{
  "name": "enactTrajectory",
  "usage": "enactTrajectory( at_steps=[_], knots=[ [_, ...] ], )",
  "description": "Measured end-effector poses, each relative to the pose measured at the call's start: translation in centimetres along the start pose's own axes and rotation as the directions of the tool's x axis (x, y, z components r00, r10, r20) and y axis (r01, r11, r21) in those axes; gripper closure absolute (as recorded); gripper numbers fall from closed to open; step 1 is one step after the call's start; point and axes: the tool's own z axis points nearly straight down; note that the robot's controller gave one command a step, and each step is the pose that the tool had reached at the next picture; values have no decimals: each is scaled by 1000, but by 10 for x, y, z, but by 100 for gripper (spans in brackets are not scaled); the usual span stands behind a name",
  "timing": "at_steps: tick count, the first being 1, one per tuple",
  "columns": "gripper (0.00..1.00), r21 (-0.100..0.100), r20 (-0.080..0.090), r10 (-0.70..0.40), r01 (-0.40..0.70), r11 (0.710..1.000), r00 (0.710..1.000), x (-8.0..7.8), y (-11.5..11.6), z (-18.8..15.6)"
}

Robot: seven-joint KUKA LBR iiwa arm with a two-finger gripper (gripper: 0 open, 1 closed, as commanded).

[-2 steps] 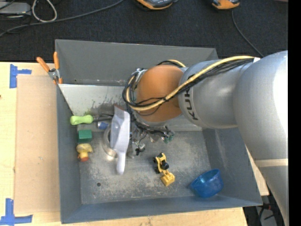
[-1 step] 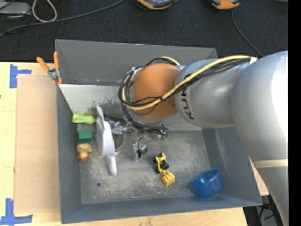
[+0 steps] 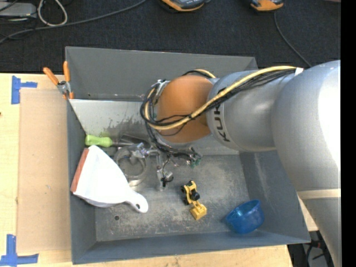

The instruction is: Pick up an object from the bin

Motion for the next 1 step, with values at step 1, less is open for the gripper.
enactTrajectory(
  at_steps=[1],
  knots=[
    [0,0,1,-82,82,997,997,-4,6,-5]
  ],
)
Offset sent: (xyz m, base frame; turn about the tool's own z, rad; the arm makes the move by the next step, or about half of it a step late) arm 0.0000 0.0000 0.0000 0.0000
